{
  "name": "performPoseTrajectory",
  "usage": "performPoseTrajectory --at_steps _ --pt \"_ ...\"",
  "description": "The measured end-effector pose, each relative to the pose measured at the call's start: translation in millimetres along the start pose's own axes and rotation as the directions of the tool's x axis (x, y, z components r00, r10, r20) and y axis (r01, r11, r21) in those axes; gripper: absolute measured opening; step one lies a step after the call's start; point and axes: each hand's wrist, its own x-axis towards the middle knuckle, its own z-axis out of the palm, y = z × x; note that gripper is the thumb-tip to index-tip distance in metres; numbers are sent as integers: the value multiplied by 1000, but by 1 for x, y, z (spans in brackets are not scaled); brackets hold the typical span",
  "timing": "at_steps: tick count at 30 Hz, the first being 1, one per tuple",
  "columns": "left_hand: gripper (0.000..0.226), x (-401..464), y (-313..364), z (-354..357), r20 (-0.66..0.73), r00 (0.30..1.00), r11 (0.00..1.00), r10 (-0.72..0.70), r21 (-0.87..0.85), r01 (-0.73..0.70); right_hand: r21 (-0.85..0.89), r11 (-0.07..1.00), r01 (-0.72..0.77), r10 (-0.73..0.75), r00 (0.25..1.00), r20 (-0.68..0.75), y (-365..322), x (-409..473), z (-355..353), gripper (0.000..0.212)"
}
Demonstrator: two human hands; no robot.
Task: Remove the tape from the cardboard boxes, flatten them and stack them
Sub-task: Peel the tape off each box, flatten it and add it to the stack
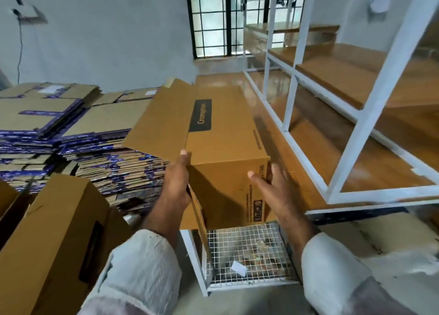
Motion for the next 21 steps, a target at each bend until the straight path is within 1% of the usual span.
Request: performPoseTrajectory --at_steps 3,5,7,8,10,11,13,14,15,16,18,19,20,21 --pt "37 -4 -4 7 1 1000 999 6 -51 -6 159 986 -41 24 994 108 28 -4 4 66" --pt "36 -4 -4 11 -1 1000 999 16 -34 -16 226 971 -81 43 985 167 35 -4 7 63" --pt "38 -1 -7 11 24 999 997 28 -77 -26 279 958 -71 21 984 176 28 -5 5 58" --pt "40 2 -8 9 7 999 993 45 -106 -44 288 956 -51 2 986 168 24 -7 4 57" --pt "45 8 -12 1 -15 998 984 61 -169 -63 262 965 6 -44 989 142 15 -8 2 56" --pt "46 11 -14 -5 -23 997 971 67 -230 -70 202 977 62 -85 991 108 12 -6 1 56" --pt "43 11 -19 -18 -52 998 938 46 -341 -61 3 979 205 -205 979 5 -2 -4 -1 56" --pt "40 11 -25 -23 -52 998 925 22 -378 -39 -85 953 289 -294 955 -49 -13 -3 -2 54" --pt "36 10 -32 -26 -43 999 918 -17 -398 -1 -162 909 383 -401 912 -93 -25 -4 -1 52" --pt "31 8 -43 -29 -47 997 926 -68 -376 45 -238 859 453 -487 867 -108 -38 -6 0 51" --pt "26 4 -67 -39 -70 988 952 -139 -283 113 -401 761 510 -584 808 -80 -56 -6 5 48" --pt "32 4 -80 -46 -38 983 957 -178 -239 164 -469 718 515 -602 797 -46 -58 -4 10 48" --pt "47 5 -93 -51 10 976 963 -218 -161 217 -519 682 515 -604 797 -3 -56 -3 13 48" --pt "55 6 -107 -57 50 968 967 -248 -46 250 -544 660 519 -594 803 45 -50 0 17 48"
